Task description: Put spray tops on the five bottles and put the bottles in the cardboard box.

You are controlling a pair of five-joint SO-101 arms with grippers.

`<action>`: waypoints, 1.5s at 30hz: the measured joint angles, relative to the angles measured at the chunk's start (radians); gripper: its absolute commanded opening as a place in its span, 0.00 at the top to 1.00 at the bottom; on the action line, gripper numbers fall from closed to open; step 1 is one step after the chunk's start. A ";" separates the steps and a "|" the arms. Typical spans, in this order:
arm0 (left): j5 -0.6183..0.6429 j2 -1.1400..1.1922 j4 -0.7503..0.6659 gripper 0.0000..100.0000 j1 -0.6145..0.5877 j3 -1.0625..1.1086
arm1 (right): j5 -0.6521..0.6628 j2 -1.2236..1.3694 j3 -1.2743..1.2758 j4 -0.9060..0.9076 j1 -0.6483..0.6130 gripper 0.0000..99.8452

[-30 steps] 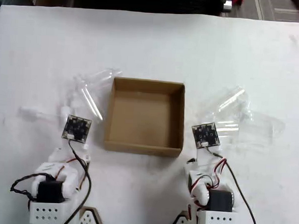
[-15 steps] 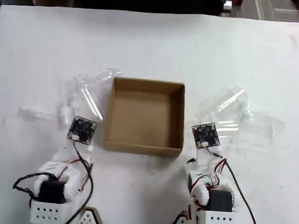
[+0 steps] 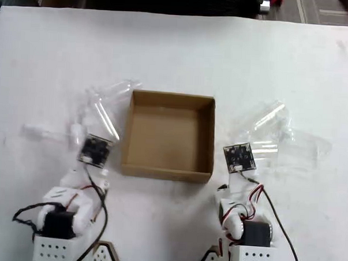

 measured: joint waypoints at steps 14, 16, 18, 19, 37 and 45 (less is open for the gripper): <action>-0.287 -0.011 -0.023 0.98 -0.400 -0.465 | 0.000 0.000 0.000 0.000 0.000 0.98; -0.308 -0.011 -0.023 0.98 -0.425 -0.508 | 0.000 0.000 0.000 0.000 0.000 0.98; -0.313 -0.011 -0.023 0.98 -0.442 -0.555 | 0.000 0.000 0.000 0.000 0.012 0.98; -0.315 -0.011 -0.023 0.98 -0.448 -0.585 | 0.000 0.000 0.000 0.000 0.025 0.98; -0.315 -0.015 0.135 0.98 -0.471 -0.821 | 0.000 0.000 0.000 0.000 0.107 0.98; -0.315 0.008 0.051 0.98 -0.471 -0.824 | 0.000 0.000 0.000 0.000 0.107 0.98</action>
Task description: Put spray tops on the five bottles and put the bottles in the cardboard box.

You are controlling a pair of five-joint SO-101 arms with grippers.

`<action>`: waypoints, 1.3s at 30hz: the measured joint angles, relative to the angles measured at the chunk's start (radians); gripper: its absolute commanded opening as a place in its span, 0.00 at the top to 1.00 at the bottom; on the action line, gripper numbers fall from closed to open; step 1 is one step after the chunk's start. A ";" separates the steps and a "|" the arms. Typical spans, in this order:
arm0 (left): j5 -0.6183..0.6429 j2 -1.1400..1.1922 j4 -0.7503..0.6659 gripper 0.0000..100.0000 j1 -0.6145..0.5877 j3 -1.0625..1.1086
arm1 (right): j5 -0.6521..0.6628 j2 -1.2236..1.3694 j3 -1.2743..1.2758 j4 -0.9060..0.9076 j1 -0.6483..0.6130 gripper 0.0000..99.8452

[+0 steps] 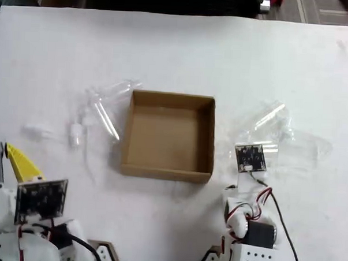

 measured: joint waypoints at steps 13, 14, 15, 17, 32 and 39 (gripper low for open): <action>0.000 0.384 -0.187 0.98 0.196 -0.003 | 0.000 0.000 0.000 0.000 0.000 0.98; 0.000 0.390 -0.187 0.98 0.230 -0.003 | 0.000 0.000 0.000 0.000 0.000 0.98; 0.000 0.391 -0.187 0.98 0.267 -0.003 | 0.000 0.000 0.000 0.000 0.000 0.98; 0.000 0.388 -0.187 0.98 0.344 -0.003 | 0.000 0.000 0.000 0.000 0.000 0.98; 0.127 0.735 -0.339 0.98 0.577 -0.137 | 0.000 0.000 0.000 0.000 0.002 0.98; 0.193 1.304 0.032 0.98 0.569 -0.694 | 0.000 0.000 0.000 0.000 0.002 0.98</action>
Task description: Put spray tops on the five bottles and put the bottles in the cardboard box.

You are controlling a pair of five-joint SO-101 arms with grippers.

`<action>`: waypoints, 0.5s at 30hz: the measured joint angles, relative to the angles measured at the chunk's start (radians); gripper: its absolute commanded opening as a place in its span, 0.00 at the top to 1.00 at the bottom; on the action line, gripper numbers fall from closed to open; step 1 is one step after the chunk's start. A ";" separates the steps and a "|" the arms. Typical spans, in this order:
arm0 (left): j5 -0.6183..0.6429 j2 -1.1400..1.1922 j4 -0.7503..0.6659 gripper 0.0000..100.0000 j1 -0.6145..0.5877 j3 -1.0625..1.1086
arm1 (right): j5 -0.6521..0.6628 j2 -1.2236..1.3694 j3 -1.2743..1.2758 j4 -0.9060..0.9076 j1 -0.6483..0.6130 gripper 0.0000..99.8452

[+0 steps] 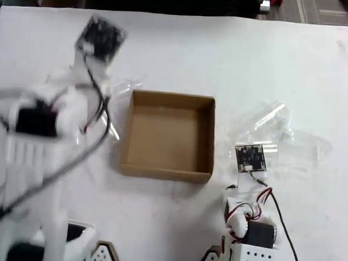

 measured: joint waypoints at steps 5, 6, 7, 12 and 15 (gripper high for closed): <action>0.109 0.365 0.276 0.98 -0.012 -0.397 | 0.000 0.000 0.000 0.000 0.000 0.98; 0.117 0.411 0.311 0.98 -0.012 -0.460 | 0.000 0.000 0.000 0.000 0.000 0.98; 0.121 0.450 0.339 0.98 -0.012 -0.520 | 0.000 0.000 0.000 0.000 0.000 0.98; 0.153 0.526 0.371 0.95 -0.044 -0.632 | 0.000 0.000 0.000 0.000 0.000 0.98; 0.244 0.548 0.370 0.81 -0.094 -0.644 | 0.000 0.000 0.000 0.000 0.000 0.98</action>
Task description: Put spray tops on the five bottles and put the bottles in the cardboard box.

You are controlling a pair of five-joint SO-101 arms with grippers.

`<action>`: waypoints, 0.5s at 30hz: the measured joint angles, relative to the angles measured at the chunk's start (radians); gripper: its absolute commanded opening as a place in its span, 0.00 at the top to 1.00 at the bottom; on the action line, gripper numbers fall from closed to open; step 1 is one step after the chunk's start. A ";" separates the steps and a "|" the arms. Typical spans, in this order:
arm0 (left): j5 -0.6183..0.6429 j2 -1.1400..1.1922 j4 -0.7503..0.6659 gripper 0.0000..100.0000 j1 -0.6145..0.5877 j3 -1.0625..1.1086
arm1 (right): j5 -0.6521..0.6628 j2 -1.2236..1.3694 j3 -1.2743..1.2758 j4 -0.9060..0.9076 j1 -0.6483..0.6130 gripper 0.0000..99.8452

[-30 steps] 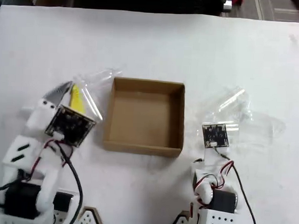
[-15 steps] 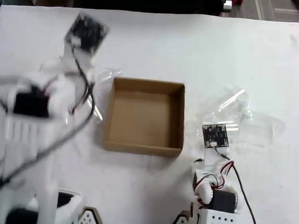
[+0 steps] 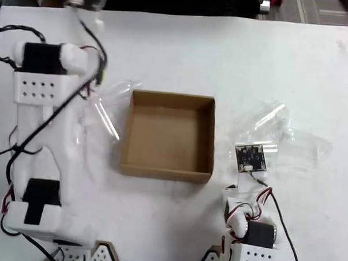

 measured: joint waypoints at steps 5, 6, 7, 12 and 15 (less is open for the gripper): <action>0.138 0.057 -0.011 0.73 -0.069 -0.005 | 0.000 0.000 0.000 0.000 0.000 0.98; 0.166 0.071 -0.011 0.73 -0.078 -0.005 | 0.000 0.000 0.000 0.000 0.000 0.98; 0.186 0.084 -0.014 0.73 -0.089 -0.005 | 0.000 0.000 0.000 0.000 0.000 0.98; 0.262 0.170 -0.081 0.73 -0.127 -0.005 | 0.000 0.000 0.000 0.000 0.000 0.98; 0.351 0.256 -0.118 0.73 -0.132 -0.005 | 0.000 0.000 0.000 0.000 0.000 0.98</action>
